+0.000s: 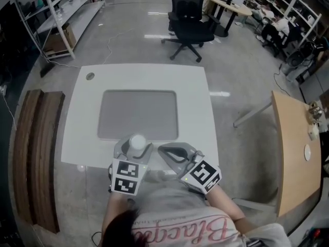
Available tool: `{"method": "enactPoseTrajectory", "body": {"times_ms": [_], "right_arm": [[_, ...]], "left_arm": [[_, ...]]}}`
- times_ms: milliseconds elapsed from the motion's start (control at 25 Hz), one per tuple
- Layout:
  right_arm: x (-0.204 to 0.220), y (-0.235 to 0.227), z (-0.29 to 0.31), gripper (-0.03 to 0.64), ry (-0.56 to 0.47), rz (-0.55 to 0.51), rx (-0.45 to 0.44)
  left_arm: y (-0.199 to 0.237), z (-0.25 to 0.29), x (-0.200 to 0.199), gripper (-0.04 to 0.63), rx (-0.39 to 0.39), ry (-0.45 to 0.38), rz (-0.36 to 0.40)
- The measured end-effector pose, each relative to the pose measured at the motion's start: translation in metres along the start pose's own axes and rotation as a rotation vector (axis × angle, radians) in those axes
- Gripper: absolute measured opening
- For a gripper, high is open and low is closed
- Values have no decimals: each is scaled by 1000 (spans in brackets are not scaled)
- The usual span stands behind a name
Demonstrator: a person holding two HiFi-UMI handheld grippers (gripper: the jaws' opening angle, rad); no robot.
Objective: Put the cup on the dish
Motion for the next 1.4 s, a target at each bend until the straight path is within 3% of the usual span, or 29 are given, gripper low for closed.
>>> {"method": "enactPoseTrajectory", "body": {"times_ms": [640,880,1160,1400], "right_arm": [[5,-37,32,2,61,20,6],[10,-40,37,2,93,44,0],[11,-41,42,2,116,46,-19],[14,-39,38,2,122,43,-33]], "left_arm": [[75,102,16,258,-72,-11,67],[85,126,33,258,-68,37,36],[88,139,38,258,-12,90,-40],[80,141,40,259,-9,108,-36]]}}
Point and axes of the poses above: the fingertips, and each gripper's own axes: z forward along the fingers, y to its left, x out of its underside, the point moved 8 cm from there along -z, backward along the fingers, and after that the axes turned 6 degrees about x, right-handed, at the moved point
